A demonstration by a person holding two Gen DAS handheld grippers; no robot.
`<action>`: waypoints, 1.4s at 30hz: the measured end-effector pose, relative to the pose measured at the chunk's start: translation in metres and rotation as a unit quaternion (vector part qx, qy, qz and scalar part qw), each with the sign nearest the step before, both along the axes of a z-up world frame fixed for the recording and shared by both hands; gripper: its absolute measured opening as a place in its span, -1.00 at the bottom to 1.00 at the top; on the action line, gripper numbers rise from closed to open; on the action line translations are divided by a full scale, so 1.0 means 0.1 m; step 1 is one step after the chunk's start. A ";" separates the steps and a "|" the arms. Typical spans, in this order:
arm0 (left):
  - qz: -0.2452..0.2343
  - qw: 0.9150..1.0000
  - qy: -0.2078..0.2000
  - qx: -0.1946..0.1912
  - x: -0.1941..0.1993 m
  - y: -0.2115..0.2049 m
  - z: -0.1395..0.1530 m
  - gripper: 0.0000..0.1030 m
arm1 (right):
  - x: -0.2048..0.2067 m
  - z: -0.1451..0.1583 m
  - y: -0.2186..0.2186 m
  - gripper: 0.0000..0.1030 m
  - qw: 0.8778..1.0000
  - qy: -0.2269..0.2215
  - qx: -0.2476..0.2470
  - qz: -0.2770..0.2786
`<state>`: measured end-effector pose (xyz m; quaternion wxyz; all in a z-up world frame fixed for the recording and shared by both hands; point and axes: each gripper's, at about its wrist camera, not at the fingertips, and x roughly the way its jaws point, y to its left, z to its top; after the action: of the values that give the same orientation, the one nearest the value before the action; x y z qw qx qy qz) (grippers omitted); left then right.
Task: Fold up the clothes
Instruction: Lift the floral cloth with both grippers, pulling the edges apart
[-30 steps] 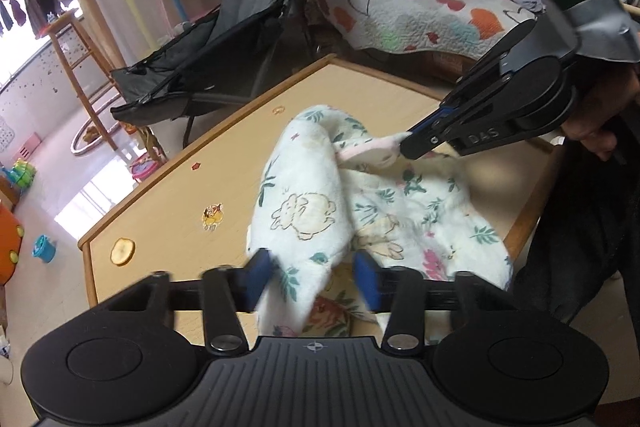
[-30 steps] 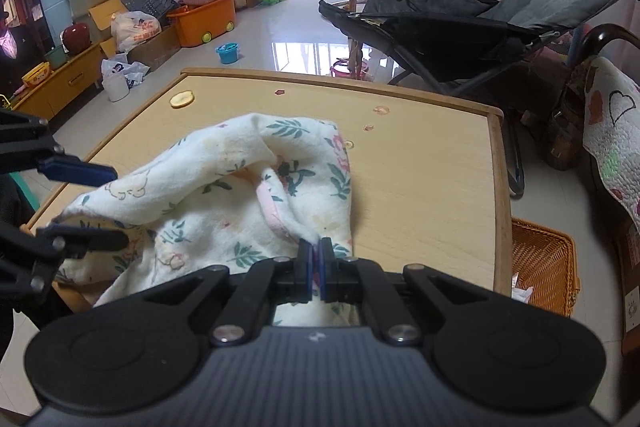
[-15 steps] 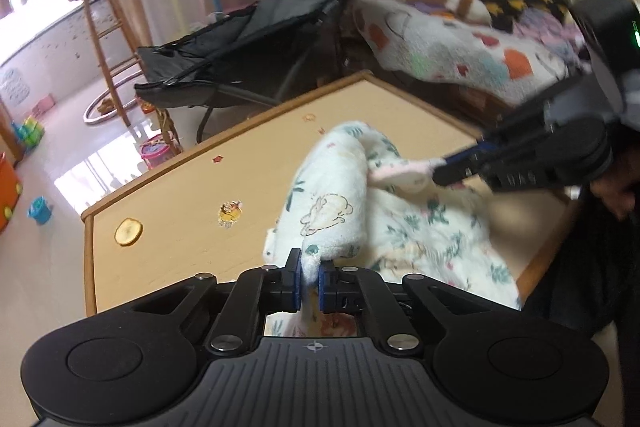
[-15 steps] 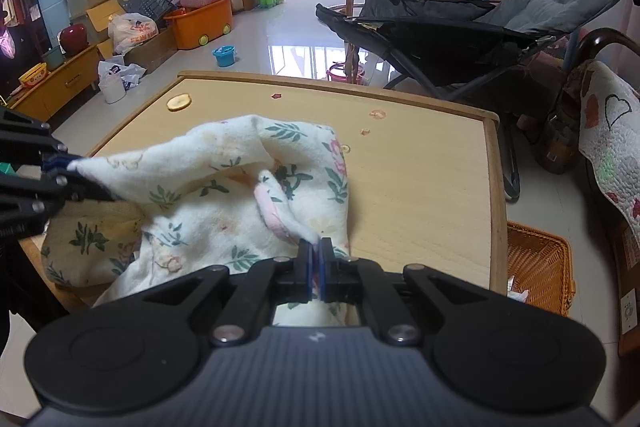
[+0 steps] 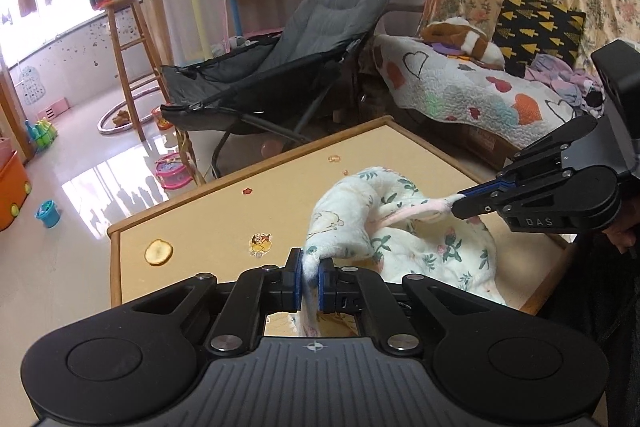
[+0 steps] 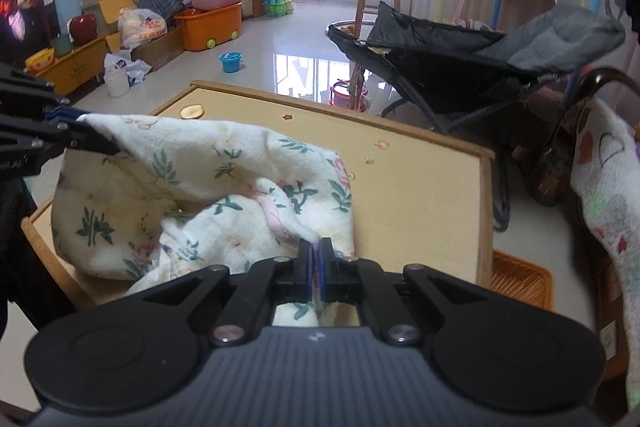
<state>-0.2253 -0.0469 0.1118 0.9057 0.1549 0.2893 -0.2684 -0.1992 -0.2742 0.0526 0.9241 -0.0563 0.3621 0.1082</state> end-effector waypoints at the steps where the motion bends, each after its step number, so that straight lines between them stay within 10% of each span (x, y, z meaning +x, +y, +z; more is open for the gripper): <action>1: 0.001 1.000 -0.002 -0.002 -0.01 0.01 0.02 -0.87 | -0.02 0.04 0.01 -0.93 1.000 -0.003 -0.007 0.003; 13: 0.009 1.000 -0.018 -0.024 -0.09 0.20 0.19 -0.87 | -0.04 0.45 0.03 -0.93 0.997 -0.035 -0.069 0.021; 42: -0.012 0.998 0.016 0.061 0.45 0.27 -0.52 -0.64 | 0.01 -0.17 0.38 -0.69 0.954 0.069 -0.230 0.179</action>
<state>-0.1806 -0.0198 0.0599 0.8864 0.2089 0.3180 -0.2639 -0.1977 -0.2362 0.0358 0.8245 -0.3239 0.4239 0.1889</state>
